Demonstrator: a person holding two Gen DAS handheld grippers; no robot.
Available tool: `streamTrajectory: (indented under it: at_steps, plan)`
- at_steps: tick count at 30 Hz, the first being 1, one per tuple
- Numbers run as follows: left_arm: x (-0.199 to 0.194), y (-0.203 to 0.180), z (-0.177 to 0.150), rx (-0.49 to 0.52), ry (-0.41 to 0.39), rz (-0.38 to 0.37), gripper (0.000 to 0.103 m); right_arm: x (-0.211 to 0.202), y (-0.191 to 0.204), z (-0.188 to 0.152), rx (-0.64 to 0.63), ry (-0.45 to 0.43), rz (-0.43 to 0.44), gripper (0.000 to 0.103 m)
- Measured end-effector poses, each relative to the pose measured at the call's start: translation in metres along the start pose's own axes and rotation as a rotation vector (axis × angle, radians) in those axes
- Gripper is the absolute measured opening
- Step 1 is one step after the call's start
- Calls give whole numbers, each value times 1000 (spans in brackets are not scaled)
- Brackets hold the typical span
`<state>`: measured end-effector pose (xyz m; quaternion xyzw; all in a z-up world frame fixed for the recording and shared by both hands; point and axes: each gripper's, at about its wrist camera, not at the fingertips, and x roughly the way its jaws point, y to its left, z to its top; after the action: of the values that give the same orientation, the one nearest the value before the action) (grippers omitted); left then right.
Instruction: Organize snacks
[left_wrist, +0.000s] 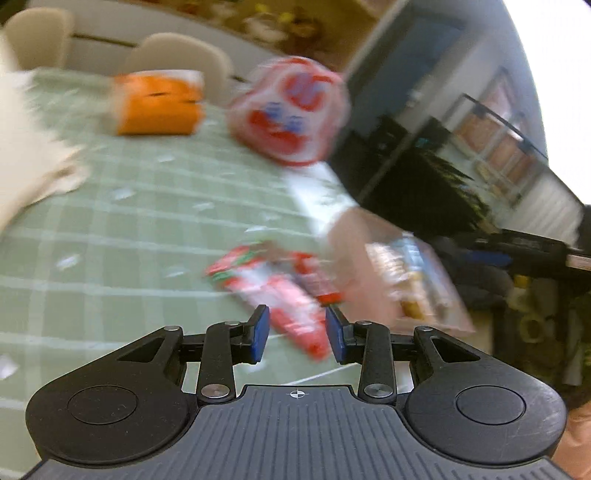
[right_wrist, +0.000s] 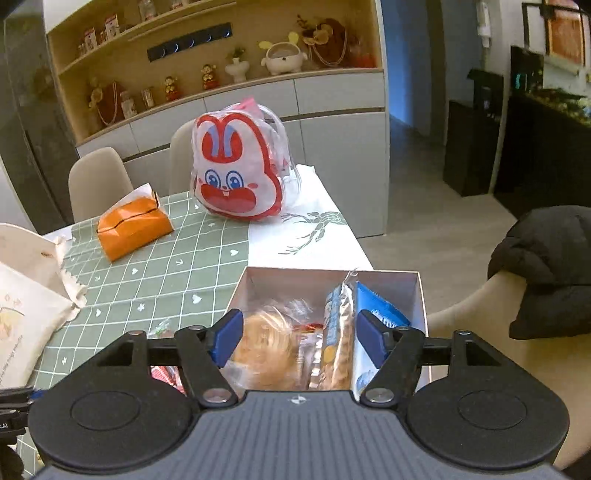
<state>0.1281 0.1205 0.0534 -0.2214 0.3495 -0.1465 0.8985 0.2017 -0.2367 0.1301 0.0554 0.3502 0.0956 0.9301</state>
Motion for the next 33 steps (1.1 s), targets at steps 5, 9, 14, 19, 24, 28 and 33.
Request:
streamTrajectory:
  at_steps: [5,9,14,19,24,28,33]
  plan:
    - [-21,48,-5,-123,-42,71,38,2,56,-2,-64,44,36,76]
    - [-38,60,-7,-123,-35,95,38,41,117,-12,-132,170,84,71]
    - [-45,70,-7,-168,-48,70,37,109,180,-25,-334,240,-144,21]
    - [-56,73,-8,-181,-69,68,37,166,195,-20,-413,246,-347,21]
    - [-59,73,-7,-180,-69,65,37,182,195,-37,-502,253,-430,18]
    - [-59,69,-8,-164,-65,61,37,162,201,-50,-528,272,-366,14]
    - [-57,68,-10,-160,-54,62,37,110,215,-85,-545,336,-161,11]
